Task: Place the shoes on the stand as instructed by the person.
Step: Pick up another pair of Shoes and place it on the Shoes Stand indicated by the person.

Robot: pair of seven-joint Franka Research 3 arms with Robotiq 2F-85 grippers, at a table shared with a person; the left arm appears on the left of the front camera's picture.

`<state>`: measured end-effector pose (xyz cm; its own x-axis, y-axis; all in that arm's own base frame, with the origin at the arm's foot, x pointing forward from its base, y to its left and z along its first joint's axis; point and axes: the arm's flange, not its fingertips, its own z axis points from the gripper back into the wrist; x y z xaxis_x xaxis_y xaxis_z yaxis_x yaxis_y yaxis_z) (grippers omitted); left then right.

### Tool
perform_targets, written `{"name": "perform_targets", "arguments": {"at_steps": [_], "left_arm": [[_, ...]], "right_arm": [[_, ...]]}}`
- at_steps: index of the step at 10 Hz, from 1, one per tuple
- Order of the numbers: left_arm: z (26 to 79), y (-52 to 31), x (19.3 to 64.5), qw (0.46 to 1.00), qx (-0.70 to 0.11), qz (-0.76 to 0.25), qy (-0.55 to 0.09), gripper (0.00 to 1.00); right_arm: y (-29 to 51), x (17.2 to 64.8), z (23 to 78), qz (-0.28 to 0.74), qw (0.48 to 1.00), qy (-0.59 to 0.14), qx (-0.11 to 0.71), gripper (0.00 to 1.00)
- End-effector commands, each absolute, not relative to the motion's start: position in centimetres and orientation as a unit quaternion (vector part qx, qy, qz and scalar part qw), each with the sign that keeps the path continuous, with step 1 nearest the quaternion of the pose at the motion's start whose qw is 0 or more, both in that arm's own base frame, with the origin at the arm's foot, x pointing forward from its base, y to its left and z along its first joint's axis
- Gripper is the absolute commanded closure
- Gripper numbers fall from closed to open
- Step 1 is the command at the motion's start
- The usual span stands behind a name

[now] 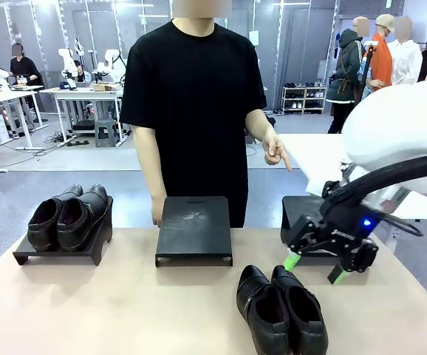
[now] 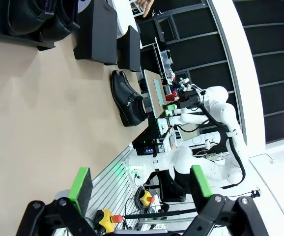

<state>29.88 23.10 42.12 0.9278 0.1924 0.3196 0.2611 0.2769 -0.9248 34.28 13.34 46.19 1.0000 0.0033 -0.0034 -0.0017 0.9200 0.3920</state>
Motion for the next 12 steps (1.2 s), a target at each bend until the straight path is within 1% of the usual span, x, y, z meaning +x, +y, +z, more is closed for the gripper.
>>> {"name": "perform_targets", "arguments": {"at_steps": [1,7,11,12], "left_arm": [[42.2,22.9,29.7,0.773,-0.602,-0.030,-0.199,0.00],[42.2,22.9,29.7,0.773,-0.602,-0.030,-0.199,0.00],[42.2,22.9,29.7,0.773,-0.602,-0.030,-0.199,0.00],[42.2,22.9,29.7,0.773,-0.602,-0.030,-0.199,0.00]], "right_arm": [[15.5,35.1,44.1,-0.015,0.987,-0.013,0.159,0.00],[19.3,35.8,37.7,-0.018,0.994,-0.014,0.103,0.00],[20.3,36.1,33.6,-0.013,0.998,-0.030,0.045,0.00],[20.5,36.1,33.0,-0.009,0.999,-0.024,0.044,0.09]]}}
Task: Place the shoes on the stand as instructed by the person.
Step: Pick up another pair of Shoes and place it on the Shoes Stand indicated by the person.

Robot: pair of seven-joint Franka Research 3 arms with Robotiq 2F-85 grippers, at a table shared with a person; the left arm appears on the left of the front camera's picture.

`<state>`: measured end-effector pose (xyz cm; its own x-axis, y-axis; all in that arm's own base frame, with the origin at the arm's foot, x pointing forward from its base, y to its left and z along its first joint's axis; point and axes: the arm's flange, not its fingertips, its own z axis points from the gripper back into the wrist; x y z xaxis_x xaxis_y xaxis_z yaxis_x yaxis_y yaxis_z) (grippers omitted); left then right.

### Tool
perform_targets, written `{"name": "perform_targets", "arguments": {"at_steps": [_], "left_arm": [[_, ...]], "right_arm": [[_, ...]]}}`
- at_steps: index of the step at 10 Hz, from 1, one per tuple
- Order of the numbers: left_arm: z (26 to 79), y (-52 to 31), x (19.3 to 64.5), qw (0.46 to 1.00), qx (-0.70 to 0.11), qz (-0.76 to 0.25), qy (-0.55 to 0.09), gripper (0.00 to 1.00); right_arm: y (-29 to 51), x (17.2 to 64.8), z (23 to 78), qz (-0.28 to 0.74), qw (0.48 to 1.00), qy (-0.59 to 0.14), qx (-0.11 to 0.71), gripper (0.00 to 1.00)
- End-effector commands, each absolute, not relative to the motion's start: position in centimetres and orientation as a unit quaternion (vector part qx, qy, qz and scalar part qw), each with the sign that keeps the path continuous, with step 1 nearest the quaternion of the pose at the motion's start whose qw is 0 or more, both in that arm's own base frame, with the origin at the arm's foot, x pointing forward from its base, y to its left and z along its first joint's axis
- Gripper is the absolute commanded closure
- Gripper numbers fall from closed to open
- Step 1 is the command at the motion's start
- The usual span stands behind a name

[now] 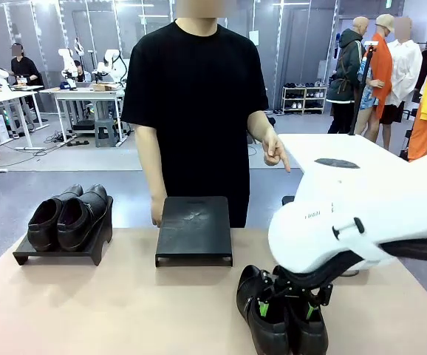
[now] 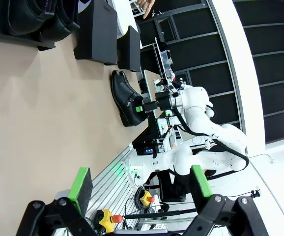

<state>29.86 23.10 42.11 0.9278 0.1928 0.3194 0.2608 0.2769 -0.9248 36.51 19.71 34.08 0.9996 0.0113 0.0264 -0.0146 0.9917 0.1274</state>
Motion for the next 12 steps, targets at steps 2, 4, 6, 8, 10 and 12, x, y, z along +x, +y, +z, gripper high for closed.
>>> {"name": "perform_targets", "arguments": {"at_steps": [2,4,6,8,10,12], "left_arm": [[42.2,22.9,29.7,0.773,-0.602,-0.030,-0.199,0.00],[42.2,22.9,29.7,0.773,-0.602,-0.030,-0.199,0.00],[42.2,22.9,29.7,0.773,-0.602,-0.030,-0.199,0.00],[42.2,22.9,29.7,0.773,-0.602,-0.030,-0.199,0.00],[42.2,22.9,29.7,0.773,-0.602,-0.030,-0.199,0.00],[42.2,22.9,29.7,0.773,-0.602,-0.030,-0.199,0.00]], "right_arm": [[20.6,36.0,32.4,-0.001,0.999,-0.023,0.036,0.69],[21.0,35.7,32.0,0.002,0.999,-0.016,0.037,1.00],[21.1,35.7,31.8,0.002,0.999,-0.019,0.029,0.96],[21.1,35.9,31.7,0.000,0.999,-0.018,0.034,1.00],[21.0,35.7,31.8,0.002,0.999,-0.017,0.034,1.00],[20.5,35.4,32.6,0.002,0.999,-0.019,0.038,1.00]]}}
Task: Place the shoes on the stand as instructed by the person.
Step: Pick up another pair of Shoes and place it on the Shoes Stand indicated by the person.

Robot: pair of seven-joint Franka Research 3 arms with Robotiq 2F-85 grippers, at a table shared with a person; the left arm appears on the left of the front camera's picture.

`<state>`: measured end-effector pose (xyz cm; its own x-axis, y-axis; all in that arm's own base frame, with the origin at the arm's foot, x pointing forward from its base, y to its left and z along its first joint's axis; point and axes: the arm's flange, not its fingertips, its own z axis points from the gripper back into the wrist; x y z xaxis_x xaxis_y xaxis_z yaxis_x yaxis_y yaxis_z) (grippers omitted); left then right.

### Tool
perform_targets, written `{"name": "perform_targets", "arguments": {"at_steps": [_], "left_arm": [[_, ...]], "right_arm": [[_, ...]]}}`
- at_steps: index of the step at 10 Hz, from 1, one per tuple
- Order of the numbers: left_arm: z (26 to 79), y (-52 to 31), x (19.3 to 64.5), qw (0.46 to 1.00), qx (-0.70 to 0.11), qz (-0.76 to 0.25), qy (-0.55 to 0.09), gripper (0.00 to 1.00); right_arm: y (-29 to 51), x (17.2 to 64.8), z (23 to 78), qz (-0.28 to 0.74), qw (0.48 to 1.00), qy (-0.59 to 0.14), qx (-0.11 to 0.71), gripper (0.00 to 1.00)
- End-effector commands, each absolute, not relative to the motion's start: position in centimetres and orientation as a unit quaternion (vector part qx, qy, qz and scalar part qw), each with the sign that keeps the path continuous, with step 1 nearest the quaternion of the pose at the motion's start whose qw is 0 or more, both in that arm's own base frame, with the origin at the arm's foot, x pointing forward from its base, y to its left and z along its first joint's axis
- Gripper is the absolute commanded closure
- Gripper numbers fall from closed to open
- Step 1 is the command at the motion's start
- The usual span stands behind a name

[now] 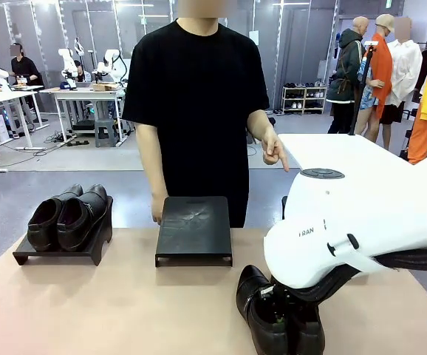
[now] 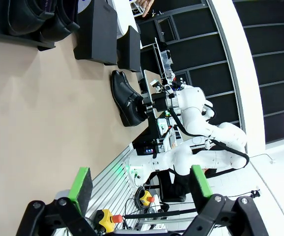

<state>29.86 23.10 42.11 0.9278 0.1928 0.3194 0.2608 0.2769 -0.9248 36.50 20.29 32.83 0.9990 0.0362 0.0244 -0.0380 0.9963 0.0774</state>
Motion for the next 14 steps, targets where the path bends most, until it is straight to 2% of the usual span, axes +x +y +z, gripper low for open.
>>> {"name": "perform_targets", "arguments": {"at_steps": [1,3,5,9,11,13,14], "left_arm": [[42.2,22.9,29.7,0.773,-0.602,-0.030,-0.199,0.00],[42.2,22.9,29.7,0.773,-0.602,-0.030,-0.199,0.00],[42.2,22.9,29.7,0.773,-0.602,-0.030,-0.199,0.00],[42.2,22.9,29.7,0.773,-0.602,-0.030,-0.199,0.00],[42.2,22.9,29.7,0.773,-0.602,-0.030,-0.199,0.00],[42.2,22.9,29.7,0.773,-0.602,-0.030,-0.199,0.00],[42.2,22.9,29.7,0.773,-0.602,-0.030,-0.199,0.00]], "right_arm": [[19.9,35.0,33.6,0.010,0.999,-0.020,0.041,1.00],[17.7,33.6,37.5,0.066,0.997,-0.038,0.025,1.00],[14.4,32.0,43.6,0.096,0.991,-0.089,0.023,1.00],[8.7,31.8,52.2,0.144,0.979,-0.139,0.032,1.00],[7.2,32.5,52.7,0.152,0.977,-0.145,0.036,1.00],[6.9,31.8,51.7,0.133,0.976,-0.154,0.082,1.00],[7.2,31.7,52.4,0.141,0.980,-0.137,0.041,1.00]]}}
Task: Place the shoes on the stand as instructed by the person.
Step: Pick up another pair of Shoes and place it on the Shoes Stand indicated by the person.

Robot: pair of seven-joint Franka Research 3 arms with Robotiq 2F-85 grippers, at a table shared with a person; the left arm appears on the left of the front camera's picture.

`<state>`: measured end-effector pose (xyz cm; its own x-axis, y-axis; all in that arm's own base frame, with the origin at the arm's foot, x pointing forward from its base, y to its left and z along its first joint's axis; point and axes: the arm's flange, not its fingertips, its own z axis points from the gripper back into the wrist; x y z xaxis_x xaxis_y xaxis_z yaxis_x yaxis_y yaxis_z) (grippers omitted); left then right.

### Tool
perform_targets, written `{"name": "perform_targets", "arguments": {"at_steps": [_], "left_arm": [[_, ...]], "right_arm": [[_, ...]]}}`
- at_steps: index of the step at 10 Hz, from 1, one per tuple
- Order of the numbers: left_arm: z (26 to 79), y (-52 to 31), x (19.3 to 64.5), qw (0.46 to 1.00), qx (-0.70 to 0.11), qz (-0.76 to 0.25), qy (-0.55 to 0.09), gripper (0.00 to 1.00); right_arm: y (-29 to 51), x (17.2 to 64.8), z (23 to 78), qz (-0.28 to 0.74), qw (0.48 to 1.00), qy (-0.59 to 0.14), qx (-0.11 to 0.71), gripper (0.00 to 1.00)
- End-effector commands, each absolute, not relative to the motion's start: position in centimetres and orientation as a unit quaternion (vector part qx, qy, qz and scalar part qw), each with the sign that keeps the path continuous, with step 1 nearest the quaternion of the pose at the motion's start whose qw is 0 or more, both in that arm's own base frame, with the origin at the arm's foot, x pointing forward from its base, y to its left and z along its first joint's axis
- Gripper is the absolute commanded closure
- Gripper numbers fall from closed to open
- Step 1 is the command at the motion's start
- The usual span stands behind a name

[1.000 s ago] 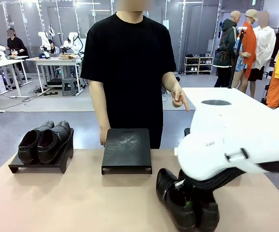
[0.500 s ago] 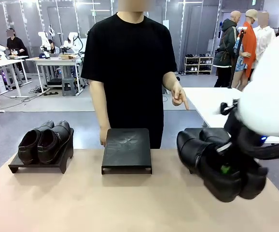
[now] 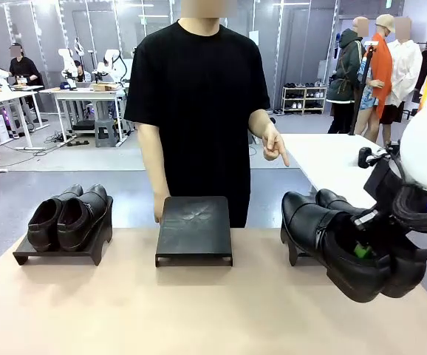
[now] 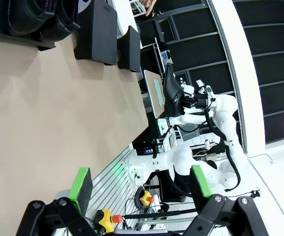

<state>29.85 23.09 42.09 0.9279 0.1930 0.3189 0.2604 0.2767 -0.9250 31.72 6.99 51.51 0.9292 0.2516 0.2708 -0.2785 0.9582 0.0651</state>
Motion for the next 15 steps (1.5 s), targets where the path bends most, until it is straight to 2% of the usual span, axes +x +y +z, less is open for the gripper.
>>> {"name": "perform_targets", "arguments": {"at_steps": [1,3,4,6,10,15], "left_arm": [[42.2,22.9,29.7,0.773,-0.602,-0.030,-0.199,0.00],[42.2,22.9,29.7,0.773,-0.602,-0.030,-0.199,0.00],[42.2,22.9,29.7,0.773,-0.602,-0.030,-0.199,0.00],[42.2,22.9,29.7,0.773,-0.602,-0.030,-0.199,0.00],[42.2,22.9,29.7,0.773,-0.602,-0.030,-0.199,0.00],[42.2,22.9,29.7,0.773,-0.602,-0.030,-0.199,0.00]], "right_arm": [[7.2,31.7,52.4,0.141,0.980,-0.137,0.041,1.00],[7.2,31.7,52.4,0.141,0.980,-0.137,0.041,1.00],[7.2,31.6,51.4,0.138,0.981,-0.127,0.048,0.91],[6.7,36.3,51.4,0.137,0.973,-0.182,0.037,0.91],[4.9,44.2,52.1,0.107,0.973,-0.193,0.061,0.91],[3.6,51.7,48.5,0.090,0.967,-0.230,0.067,0.91]]}}
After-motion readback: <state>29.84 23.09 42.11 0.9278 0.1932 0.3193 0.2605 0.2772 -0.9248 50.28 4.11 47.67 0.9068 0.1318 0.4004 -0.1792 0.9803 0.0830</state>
